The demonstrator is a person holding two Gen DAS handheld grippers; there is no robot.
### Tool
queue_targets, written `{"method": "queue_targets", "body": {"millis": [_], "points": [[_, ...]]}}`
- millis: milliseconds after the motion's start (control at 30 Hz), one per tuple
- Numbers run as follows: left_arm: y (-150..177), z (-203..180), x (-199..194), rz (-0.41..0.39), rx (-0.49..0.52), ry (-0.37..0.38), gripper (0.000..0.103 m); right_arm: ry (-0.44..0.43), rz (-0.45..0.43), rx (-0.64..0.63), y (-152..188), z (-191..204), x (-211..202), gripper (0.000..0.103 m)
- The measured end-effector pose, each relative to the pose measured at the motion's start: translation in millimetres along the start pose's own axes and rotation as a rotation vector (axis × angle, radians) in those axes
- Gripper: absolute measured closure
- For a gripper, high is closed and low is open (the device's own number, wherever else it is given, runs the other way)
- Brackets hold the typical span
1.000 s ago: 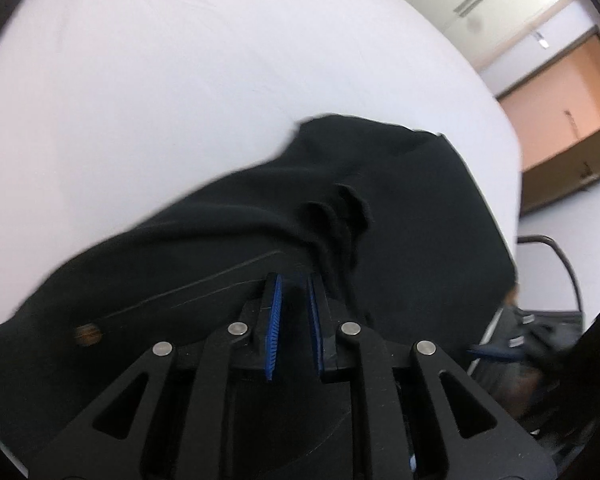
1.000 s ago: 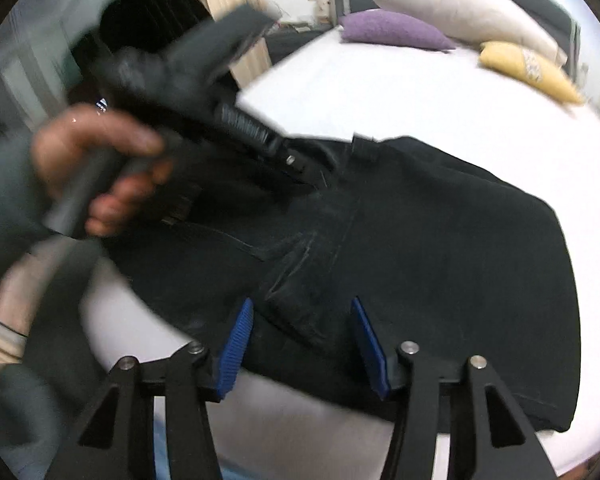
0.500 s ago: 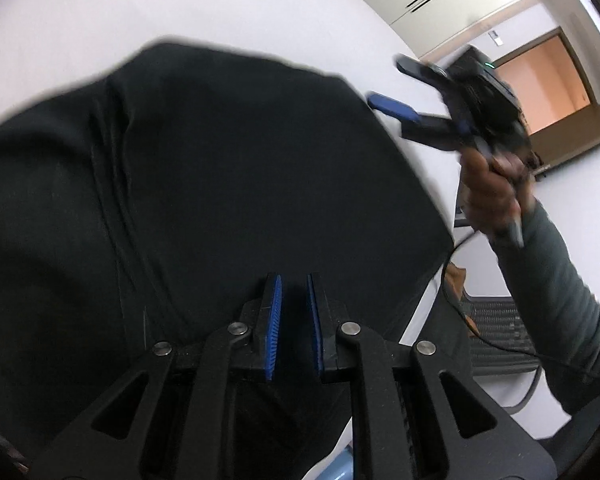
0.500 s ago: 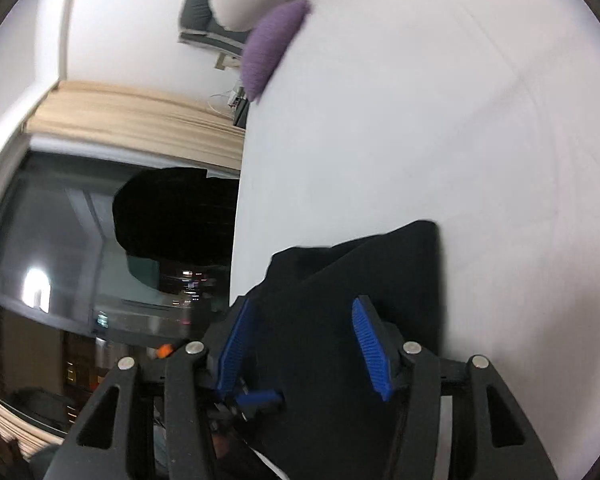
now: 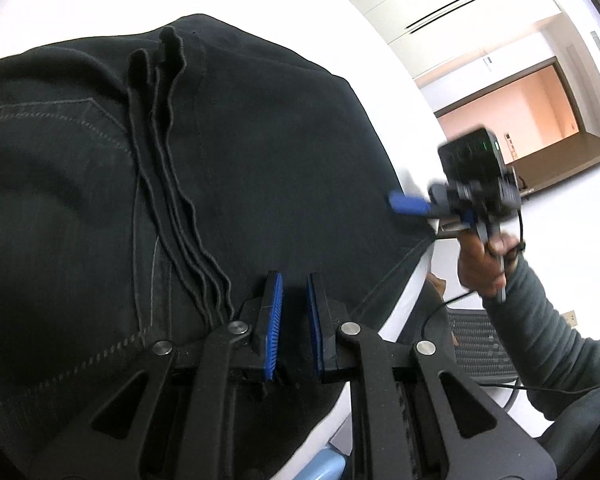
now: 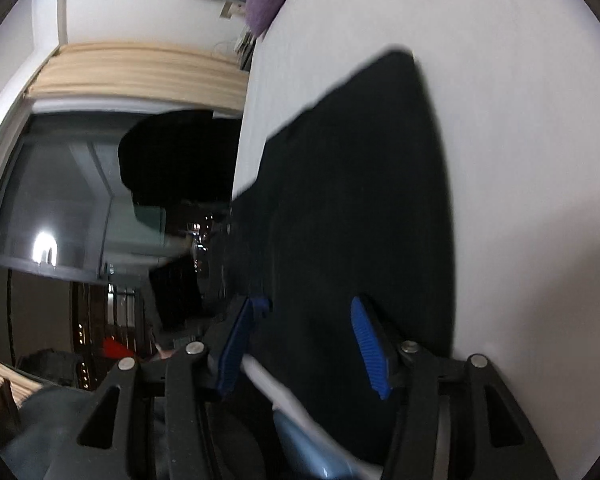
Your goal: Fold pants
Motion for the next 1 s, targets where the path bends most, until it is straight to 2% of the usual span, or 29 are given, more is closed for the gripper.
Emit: {"method": "queue_targets", "body": {"millis": [133,233,300,367,467,533,567,600,633,667,700,767,867,933,1000], "points": [[10,-5,-12,-0.049,0.015,-0.013,0.091,-0.003,-0.044,0.031,32,3,-14,0.048],[20,-7,-39,-0.134,0.015,-0.056,0.091,0.005,-0.123,0.019,44,20,-32,0.044],[32,-3,-58,-0.189,-0.003,-0.095,0.091,-0.069,-0.182,-0.016,42,42,-43,0.042],[42,2,-77,-0.24,-0.038,-0.109,0.091,-0.134,-0.239,-0.053,32,67,-38,0.036],[59,13,-108,-0.323,-0.101,-0.15,0.09,-0.157,-0.238,-0.04,19,71,-11,0.032],[68,22,-125,-0.363,-0.148,-0.186,0.09,-0.106,-0.202,0.015,10,53,20,0.027],[74,28,-134,-0.384,-0.178,-0.2,0.09,-0.04,-0.187,0.04,7,38,31,0.031],[80,37,-145,-0.41,-0.217,-0.218,0.09,0.05,-0.172,0.071,6,20,39,0.041],[86,46,-156,-0.437,-0.259,-0.23,0.09,0.145,-0.171,0.079,6,7,45,0.061],[91,55,-167,-0.465,-0.3,-0.233,0.09,0.162,-0.18,0.077,5,8,44,0.057],[98,66,-177,-0.496,-0.351,-0.24,0.09,0.141,-0.19,0.082,4,14,42,0.053],[107,81,-190,-0.539,-0.423,-0.243,0.09,0.08,-0.216,0.081,5,31,34,0.039],[113,102,-187,-0.555,-0.535,-0.176,0.09,-0.023,-0.244,0.059,7,60,33,0.038],[110,109,-182,-0.569,-0.556,-0.125,0.09,-0.061,-0.251,0.052,7,72,35,0.038],[107,114,-175,-0.564,-0.562,-0.113,0.09,-0.086,-0.243,0.054,8,80,49,0.038]]}}
Point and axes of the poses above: each gripper's, at about its wrist camera, not at the fingertips, and x roughly the way its jaws point, z to its left, y to its underside, the point moved 7 cm from there along x, roughly the way its jaws point, and after that the axes turned 5 degrees about -z, right-handed, at the moved point
